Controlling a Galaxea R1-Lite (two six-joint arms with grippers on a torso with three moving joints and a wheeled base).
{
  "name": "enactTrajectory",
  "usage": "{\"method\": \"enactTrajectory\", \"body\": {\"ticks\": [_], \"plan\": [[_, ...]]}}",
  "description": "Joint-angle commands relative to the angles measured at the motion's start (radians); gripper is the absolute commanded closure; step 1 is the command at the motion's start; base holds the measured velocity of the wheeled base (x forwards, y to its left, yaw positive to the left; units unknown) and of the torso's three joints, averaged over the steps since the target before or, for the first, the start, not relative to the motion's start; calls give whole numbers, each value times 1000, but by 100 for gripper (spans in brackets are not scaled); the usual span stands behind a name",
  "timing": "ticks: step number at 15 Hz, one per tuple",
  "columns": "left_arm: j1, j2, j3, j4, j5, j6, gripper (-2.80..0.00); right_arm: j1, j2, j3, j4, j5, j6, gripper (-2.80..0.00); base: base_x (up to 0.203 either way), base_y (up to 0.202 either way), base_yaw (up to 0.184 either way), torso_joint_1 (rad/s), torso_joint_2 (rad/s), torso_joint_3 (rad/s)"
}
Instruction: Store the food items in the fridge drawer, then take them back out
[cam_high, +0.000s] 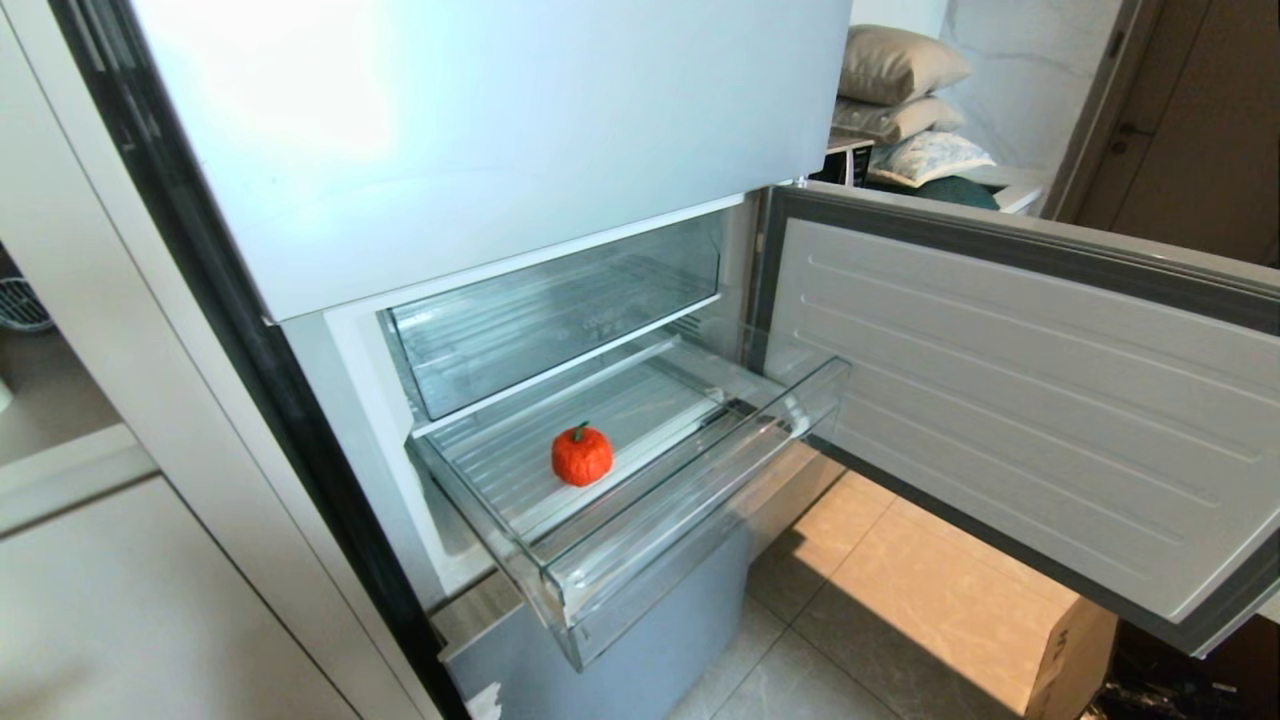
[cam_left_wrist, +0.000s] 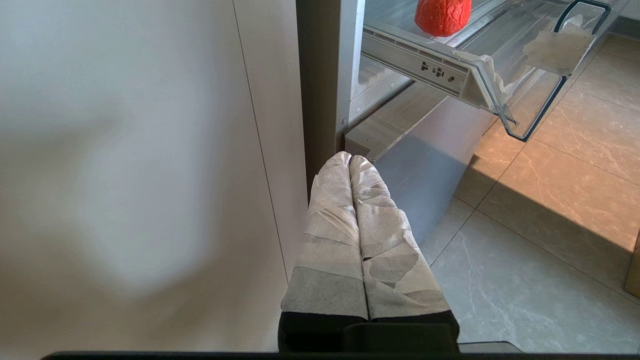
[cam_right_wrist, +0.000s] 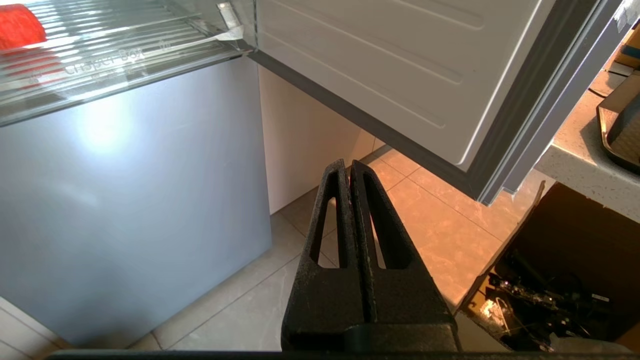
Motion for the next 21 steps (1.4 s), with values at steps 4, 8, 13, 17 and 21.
{"method": "enactTrajectory", "body": {"ticks": [4, 8, 13, 17, 21], "plan": [[-1, 0, 0, 1, 0, -1, 0, -10, 176, -166, 4, -48, 141, 0, 0, 0, 0, 0, 0, 0], [0, 0, 0, 1, 0, 0, 0, -348, 451, -260, -21, -56, 217, 0, 0, 0, 0, 0, 0, 0], [-1, 0, 0, 1, 0, 0, 0, -902, 745, -303, -182, 237, 238, -280, 0, 0, 0, 0, 0, 0], [0, 0, 0, 1, 0, -1, 0, -1062, 965, -320, -357, 344, 252, -280, 0, 0, 0, 0, 0, 0], [0, 0, 0, 1, 0, 0, 0, -1117, 1168, -317, -563, 355, 286, -280, 0, 0, 0, 0, 0, 0]]}}
